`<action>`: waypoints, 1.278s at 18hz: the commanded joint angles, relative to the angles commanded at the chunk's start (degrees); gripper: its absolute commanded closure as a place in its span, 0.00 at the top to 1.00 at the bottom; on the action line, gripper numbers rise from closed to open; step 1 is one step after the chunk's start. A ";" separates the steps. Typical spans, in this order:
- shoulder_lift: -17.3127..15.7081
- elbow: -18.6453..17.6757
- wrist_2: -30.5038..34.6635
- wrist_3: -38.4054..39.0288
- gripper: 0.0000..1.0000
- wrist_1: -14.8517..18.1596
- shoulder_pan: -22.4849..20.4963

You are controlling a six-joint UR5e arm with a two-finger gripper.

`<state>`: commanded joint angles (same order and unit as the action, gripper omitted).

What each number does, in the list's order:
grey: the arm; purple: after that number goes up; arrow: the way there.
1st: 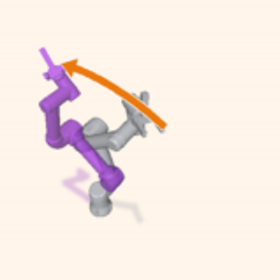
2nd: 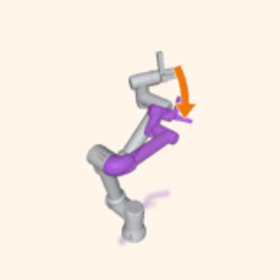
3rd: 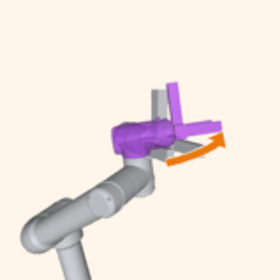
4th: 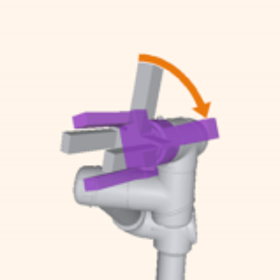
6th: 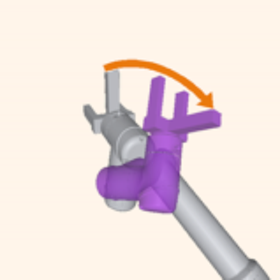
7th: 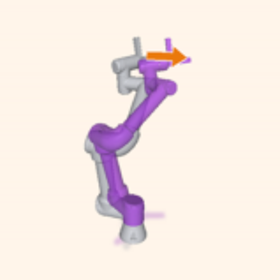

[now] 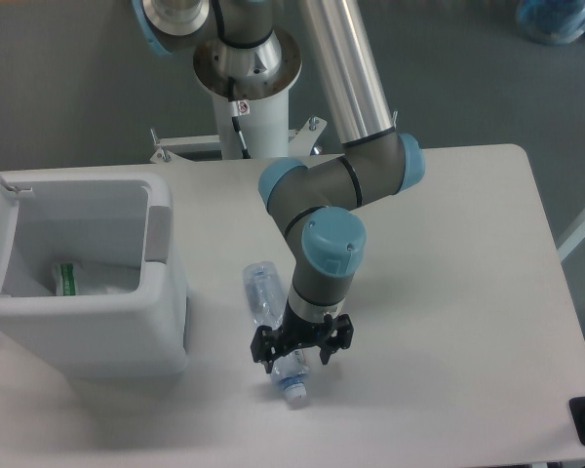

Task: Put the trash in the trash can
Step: 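Grasp the water bottle near its cap and lift it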

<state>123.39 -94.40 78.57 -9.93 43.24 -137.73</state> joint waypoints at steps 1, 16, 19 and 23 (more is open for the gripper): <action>0.09 -0.08 0.53 0.00 1.00 0.00 0.09; 1.32 0.36 1.68 -0.26 0.73 -0.26 1.06; 0.97 -0.08 1.68 -0.26 0.63 -0.35 1.15; 0.71 0.00 1.68 -0.26 0.61 -0.35 1.15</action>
<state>124.10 -94.40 80.24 -10.20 42.89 -136.58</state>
